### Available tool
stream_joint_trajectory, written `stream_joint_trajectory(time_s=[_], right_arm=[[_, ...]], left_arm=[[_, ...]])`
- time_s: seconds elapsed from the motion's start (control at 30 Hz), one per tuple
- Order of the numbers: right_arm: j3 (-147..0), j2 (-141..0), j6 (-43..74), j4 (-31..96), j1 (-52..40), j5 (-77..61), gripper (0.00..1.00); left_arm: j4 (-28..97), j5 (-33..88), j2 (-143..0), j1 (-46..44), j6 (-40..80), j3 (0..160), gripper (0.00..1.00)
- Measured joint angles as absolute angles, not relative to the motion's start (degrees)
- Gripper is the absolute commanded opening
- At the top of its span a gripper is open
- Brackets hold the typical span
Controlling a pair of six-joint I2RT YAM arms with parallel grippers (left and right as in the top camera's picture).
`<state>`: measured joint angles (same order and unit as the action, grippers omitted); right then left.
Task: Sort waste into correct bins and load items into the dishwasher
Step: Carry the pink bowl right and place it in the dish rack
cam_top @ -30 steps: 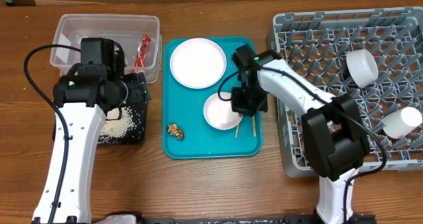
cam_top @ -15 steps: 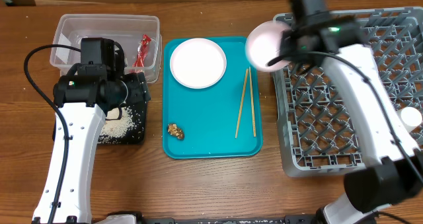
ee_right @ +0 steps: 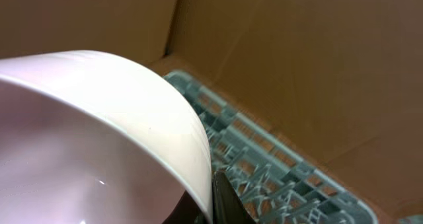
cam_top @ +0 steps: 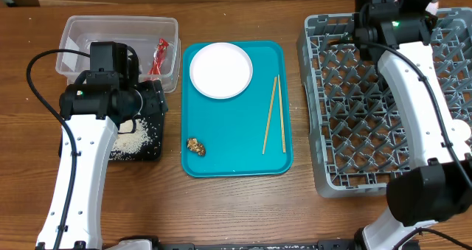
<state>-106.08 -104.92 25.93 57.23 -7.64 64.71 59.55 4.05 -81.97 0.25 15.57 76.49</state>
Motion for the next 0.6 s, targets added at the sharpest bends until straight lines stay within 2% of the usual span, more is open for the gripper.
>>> stream_joint_trajectory(time_s=[0.2, 0.6], right_arm=[[-106.08, -109.58, 26.83, 55.79, -7.64, 70.76, 0.04], [-106.08, -123.52, 26.96, 55.51, -6.22, 72.05, 0.04]], left_arm=[[59.57, 4.05, -81.97, 0.25, 15.57, 76.49, 0.75], [59.68, 4.05, -81.97, 0.25, 15.55, 76.49, 0.75]])
